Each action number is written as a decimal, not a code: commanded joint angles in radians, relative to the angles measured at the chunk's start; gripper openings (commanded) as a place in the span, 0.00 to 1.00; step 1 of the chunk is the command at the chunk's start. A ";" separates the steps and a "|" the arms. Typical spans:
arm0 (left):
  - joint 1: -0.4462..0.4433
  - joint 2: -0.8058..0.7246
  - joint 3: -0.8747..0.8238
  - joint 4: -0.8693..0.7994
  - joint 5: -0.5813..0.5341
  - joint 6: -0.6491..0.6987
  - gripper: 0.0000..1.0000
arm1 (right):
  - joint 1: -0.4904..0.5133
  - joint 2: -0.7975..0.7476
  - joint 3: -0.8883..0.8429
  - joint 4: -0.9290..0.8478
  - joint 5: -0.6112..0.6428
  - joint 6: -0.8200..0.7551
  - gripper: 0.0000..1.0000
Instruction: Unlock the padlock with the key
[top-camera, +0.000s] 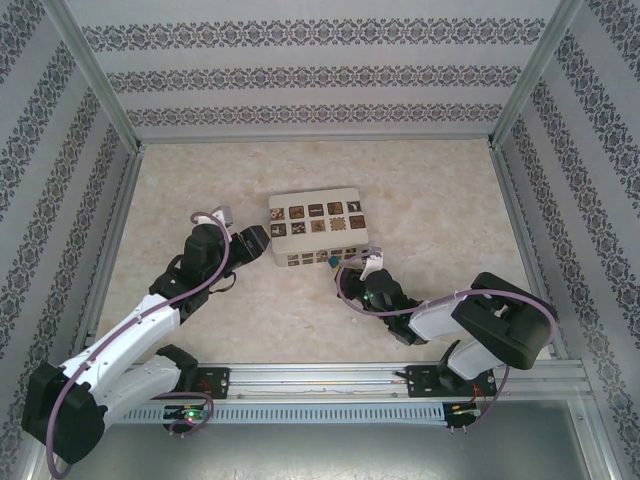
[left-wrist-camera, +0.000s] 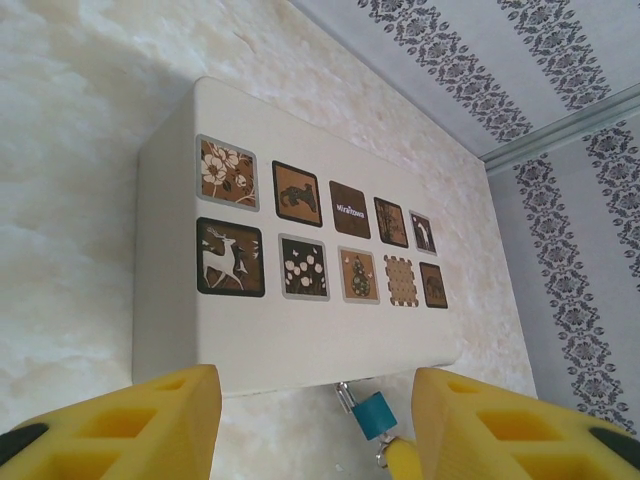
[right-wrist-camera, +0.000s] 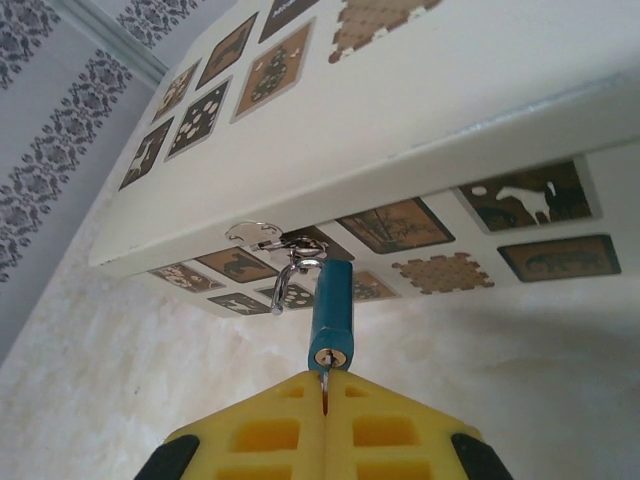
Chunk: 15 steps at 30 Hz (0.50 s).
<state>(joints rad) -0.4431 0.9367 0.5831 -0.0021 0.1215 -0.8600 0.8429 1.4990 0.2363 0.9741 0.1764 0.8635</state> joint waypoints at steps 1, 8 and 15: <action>0.009 -0.005 0.027 -0.022 -0.017 0.022 0.52 | -0.018 -0.015 -0.029 0.011 -0.007 0.110 0.00; 0.010 0.001 0.029 -0.018 -0.010 0.016 0.53 | -0.032 -0.009 -0.039 0.006 -0.047 0.175 0.00; 0.009 -0.002 0.026 -0.025 -0.006 0.017 0.54 | -0.043 -0.014 -0.049 -0.001 -0.072 0.183 0.00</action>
<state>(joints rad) -0.4431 0.9386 0.5831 -0.0021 0.1219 -0.8597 0.8135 1.4982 0.2031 0.9836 0.1135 1.0241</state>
